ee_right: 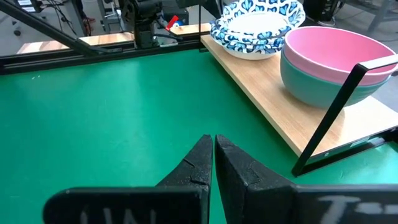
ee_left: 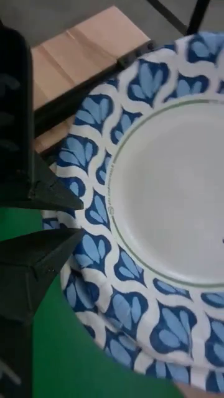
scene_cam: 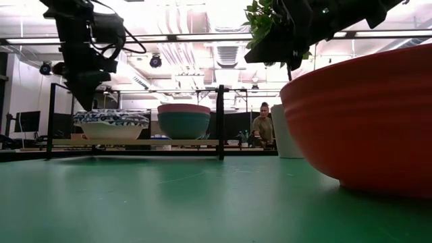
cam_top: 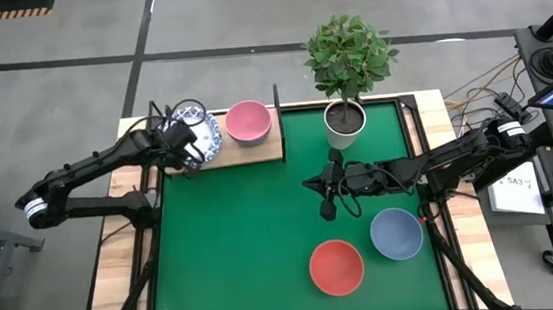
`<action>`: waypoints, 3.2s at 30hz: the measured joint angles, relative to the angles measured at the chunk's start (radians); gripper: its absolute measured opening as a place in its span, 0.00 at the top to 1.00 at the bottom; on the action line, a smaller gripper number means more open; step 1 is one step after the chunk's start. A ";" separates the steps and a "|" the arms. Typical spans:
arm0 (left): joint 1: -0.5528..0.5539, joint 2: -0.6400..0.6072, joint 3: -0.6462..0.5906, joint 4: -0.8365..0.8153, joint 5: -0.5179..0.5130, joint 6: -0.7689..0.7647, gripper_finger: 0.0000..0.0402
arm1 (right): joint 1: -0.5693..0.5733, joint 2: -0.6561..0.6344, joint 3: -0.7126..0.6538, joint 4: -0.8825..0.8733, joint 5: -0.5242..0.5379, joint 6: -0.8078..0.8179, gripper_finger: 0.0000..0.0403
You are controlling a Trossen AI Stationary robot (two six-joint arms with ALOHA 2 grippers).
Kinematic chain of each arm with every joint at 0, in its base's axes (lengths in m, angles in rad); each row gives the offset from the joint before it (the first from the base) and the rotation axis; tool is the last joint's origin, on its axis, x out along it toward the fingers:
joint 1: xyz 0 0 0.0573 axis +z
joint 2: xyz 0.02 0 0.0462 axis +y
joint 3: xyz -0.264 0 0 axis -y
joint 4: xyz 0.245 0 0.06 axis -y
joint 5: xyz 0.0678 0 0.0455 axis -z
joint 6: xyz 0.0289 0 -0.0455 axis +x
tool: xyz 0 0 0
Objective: Place and stack bowls onto a shelf
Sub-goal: Stack the white and blue bowl on top of the white and blue bowl, then stack the orange bowl on top of the pink bowl
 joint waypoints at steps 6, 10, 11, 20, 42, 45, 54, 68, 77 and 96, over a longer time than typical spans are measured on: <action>-0.006 -0.006 0.031 0.005 -0.003 0.032 0.90 | 0.000 0.000 0.000 0.000 0.000 0.003 0.98; -0.006 -0.008 0.082 0.065 -0.111 0.077 0.90 | 0.000 0.000 0.000 0.000 0.001 0.002 0.98; -0.006 -0.009 0.092 0.100 -0.145 0.101 0.90 | 0.000 0.000 0.000 0.000 0.001 -0.001 0.98; 0.073 0.068 0.099 0.468 -0.181 0.364 0.90 | 0.000 0.000 0.000 0.000 0.004 -0.004 0.98; 0.275 0.389 0.243 0.356 -0.056 0.417 0.90 | 0.000 0.000 0.000 -0.002 0.003 -0.003 0.98; 0.275 0.387 0.243 0.333 -0.040 0.416 0.90 | 0.000 0.000 0.000 -0.003 0.003 -0.004 0.98; 0.248 0.259 0.242 0.266 0.082 0.354 0.90 | 0.000 0.000 0.000 -0.001 0.003 0.024 0.98; -0.276 -0.134 0.042 0.425 0.229 0.113 0.90 | 0.064 0.001 0.107 -0.067 -0.001 0.037 0.98; -0.614 -0.272 -0.173 0.775 0.229 0.113 0.90 | 0.158 0.026 0.307 -0.429 -0.001 0.087 0.98; -0.691 -0.296 -0.208 0.839 0.226 0.202 0.90 | 0.201 0.414 0.752 -1.133 -0.286 0.141 0.98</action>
